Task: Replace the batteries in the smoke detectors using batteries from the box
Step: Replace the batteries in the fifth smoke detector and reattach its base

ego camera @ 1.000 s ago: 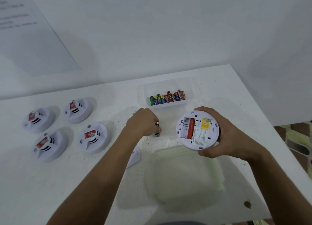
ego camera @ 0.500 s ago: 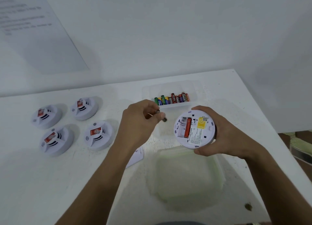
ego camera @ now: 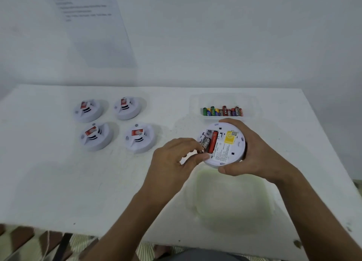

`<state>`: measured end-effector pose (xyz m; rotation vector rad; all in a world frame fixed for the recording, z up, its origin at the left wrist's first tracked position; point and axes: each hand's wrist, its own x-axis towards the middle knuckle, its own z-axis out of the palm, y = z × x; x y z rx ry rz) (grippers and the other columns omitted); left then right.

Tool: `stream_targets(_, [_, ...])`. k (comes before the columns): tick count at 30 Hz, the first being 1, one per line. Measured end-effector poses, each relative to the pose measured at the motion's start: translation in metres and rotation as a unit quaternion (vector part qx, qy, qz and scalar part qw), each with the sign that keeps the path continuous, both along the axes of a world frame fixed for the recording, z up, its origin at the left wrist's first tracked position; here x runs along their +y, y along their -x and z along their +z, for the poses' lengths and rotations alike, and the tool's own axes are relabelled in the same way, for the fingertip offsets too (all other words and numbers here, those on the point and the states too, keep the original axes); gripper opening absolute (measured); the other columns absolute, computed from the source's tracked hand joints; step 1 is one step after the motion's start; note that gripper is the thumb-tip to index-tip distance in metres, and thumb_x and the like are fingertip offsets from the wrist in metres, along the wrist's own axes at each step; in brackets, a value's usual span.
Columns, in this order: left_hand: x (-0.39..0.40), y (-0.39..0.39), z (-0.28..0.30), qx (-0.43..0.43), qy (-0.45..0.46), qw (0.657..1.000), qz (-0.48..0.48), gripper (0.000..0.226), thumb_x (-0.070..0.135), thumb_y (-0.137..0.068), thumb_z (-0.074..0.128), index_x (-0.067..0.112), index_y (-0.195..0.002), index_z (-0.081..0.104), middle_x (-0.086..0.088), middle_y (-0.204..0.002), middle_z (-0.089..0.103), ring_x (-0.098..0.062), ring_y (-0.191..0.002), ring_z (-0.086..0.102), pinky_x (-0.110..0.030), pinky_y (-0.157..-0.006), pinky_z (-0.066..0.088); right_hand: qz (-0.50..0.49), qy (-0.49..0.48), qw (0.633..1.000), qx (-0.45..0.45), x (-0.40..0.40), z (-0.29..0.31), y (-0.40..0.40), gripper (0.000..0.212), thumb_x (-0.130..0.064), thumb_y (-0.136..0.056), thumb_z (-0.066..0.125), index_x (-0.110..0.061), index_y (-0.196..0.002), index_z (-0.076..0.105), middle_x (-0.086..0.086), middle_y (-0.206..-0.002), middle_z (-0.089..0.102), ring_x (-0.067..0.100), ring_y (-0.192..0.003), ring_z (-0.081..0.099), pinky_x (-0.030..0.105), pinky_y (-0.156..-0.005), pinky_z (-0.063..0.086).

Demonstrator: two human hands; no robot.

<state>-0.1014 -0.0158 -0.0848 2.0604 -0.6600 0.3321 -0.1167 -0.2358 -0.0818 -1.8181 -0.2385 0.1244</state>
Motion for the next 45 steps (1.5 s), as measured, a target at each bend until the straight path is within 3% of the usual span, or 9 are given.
stream_targets(6, [0.031,0.005,0.006,0.143,0.065,0.987,0.03,0.013,0.028,-0.078,0.079,0.029,-0.09,0.073,0.011,-0.106,0.067,-0.006,-0.098,0.065,-0.024,-0.076,0.055,0.06,-0.002,0.998,-0.01,0.028,0.002,-0.01,0.089,-0.006,-0.053,0.086,-0.028,-0.131,0.05,-0.01,-0.123,0.06,0.014,-0.118,0.059,0.027,-0.085,0.056])
stream_targets(9, [0.047,0.004,0.02,0.337,0.105,0.936,0.018,0.051,0.026,-0.073,0.083,0.032,-0.118,0.06,0.005,-0.113,0.069,-0.012,-0.097,0.069,-0.033,-0.084,0.058,0.094,-0.023,0.995,-0.004,0.042,0.005,-0.012,0.088,-0.014,-0.05,0.086,-0.032,-0.129,0.051,-0.012,-0.122,0.061,0.013,-0.117,0.06,0.025,-0.08,0.056])
stream_targets(12, [0.06,0.005,0.029,0.418,0.144,0.897,-0.018,0.074,0.019,-0.074,0.081,0.031,-0.136,0.043,-0.007,-0.109,0.073,-0.022,-0.092,0.073,-0.038,-0.08,0.06,0.117,-0.043,0.992,0.005,0.055,0.007,-0.013,0.086,-0.02,-0.049,0.084,-0.036,-0.127,0.052,-0.011,-0.122,0.061,0.014,-0.117,0.06,0.028,-0.082,0.056])
stream_targets(20, [0.074,0.01,0.012,0.437,0.207,0.875,0.018,0.082,0.016,-0.067,0.082,0.033,-0.137,0.044,-0.016,-0.106,0.071,-0.029,-0.097,0.07,-0.048,-0.084,0.058,0.148,-0.019,0.989,0.005,0.071,0.002,-0.013,0.093,-0.018,-0.05,0.086,-0.027,-0.135,0.048,-0.004,-0.126,0.062,0.02,-0.12,0.058,0.037,-0.09,0.058])
stream_targets(24, [0.072,0.012,0.006,0.417,0.167,0.894,0.018,0.07,0.026,-0.08,0.078,0.032,-0.139,0.041,-0.007,-0.106,0.073,-0.022,-0.093,0.072,-0.037,-0.078,0.06,0.137,0.006,0.991,0.0,0.067,-0.001,-0.011,0.093,-0.019,-0.05,0.088,-0.029,-0.134,0.048,-0.011,-0.123,0.061,0.013,-0.118,0.058,0.028,-0.087,0.057])
stream_targets(29, [0.085,0.0,-0.009,0.298,-0.048,0.943,0.136,0.055,0.049,-0.084,0.067,0.031,-0.134,0.049,0.011,-0.107,0.065,-0.006,-0.084,0.065,-0.017,-0.067,0.05,0.11,0.012,0.994,0.013,0.042,-0.001,-0.006,0.094,-0.015,-0.05,0.09,-0.031,-0.133,0.049,-0.015,-0.124,0.061,0.009,-0.118,0.059,0.024,-0.084,0.056])
stream_targets(35, [0.078,-0.013,-0.026,0.283,-0.286,0.913,0.069,0.063,0.043,-0.078,0.076,0.015,-0.129,0.054,-0.004,-0.124,0.054,-0.017,-0.112,0.044,-0.027,-0.088,0.036,0.085,0.005,0.996,0.022,0.023,0.0,0.001,0.094,-0.029,-0.045,0.088,-0.033,-0.132,0.05,-0.014,-0.124,0.061,0.009,-0.119,0.059,0.021,-0.08,0.056])
stream_targets(41, [0.076,-0.025,-0.033,0.281,-0.305,0.908,0.054,0.05,0.042,-0.076,0.078,0.015,-0.114,0.062,0.008,-0.092,0.047,-0.02,-0.11,0.039,-0.031,-0.088,0.041,0.092,0.021,0.995,0.029,0.022,-0.005,0.006,0.089,-0.03,-0.046,0.088,-0.048,-0.124,0.052,-0.016,-0.126,0.058,0.007,-0.119,0.058,0.021,-0.081,0.055])
stream_targets(45, [0.079,-0.027,-0.043,0.245,-0.305,0.918,0.057,0.046,0.05,-0.071,0.078,0.012,-0.094,0.066,0.001,-0.09,0.05,-0.013,-0.089,0.043,-0.017,-0.065,0.036,0.088,0.019,0.996,0.029,0.021,-0.006,0.006,0.089,-0.029,-0.046,0.088,-0.048,-0.125,0.052,-0.016,-0.127,0.058,0.007,-0.121,0.057,0.021,-0.082,0.055])
